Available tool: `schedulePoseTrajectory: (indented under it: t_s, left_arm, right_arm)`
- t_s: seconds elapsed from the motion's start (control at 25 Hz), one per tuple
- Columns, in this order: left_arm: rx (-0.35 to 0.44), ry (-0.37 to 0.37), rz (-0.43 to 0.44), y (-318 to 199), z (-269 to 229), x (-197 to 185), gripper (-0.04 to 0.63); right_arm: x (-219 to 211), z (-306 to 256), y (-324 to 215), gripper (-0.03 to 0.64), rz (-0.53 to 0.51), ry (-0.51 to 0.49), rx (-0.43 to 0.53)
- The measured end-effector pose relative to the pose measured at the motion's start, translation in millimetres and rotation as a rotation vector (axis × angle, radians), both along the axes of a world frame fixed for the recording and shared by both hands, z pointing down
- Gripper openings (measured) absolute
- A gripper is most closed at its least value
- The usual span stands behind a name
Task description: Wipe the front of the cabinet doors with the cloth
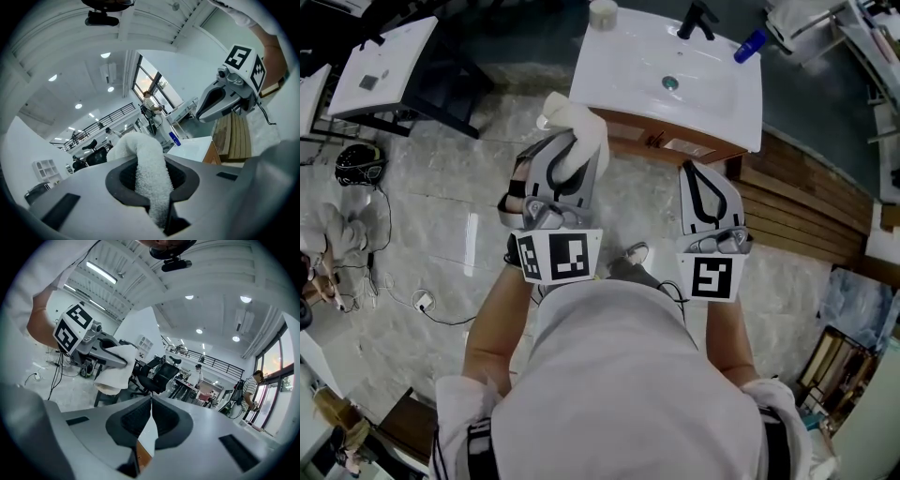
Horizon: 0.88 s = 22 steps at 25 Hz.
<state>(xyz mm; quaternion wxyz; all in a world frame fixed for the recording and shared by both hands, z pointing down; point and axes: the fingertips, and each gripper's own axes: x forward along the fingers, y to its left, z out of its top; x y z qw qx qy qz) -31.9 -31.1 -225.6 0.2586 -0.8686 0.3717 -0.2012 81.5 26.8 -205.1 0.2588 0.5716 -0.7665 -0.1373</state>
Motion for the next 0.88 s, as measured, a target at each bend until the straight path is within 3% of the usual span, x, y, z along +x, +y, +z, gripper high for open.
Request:
schedulePoseTrajectory:
  t_s: [0.88]
  left_arm:
    - [-0.007,0.048,0.003,1,-17,-24,0.074]
  right_arm:
    - [-18,-29,5,0.043,0.019,0.024,0.037]
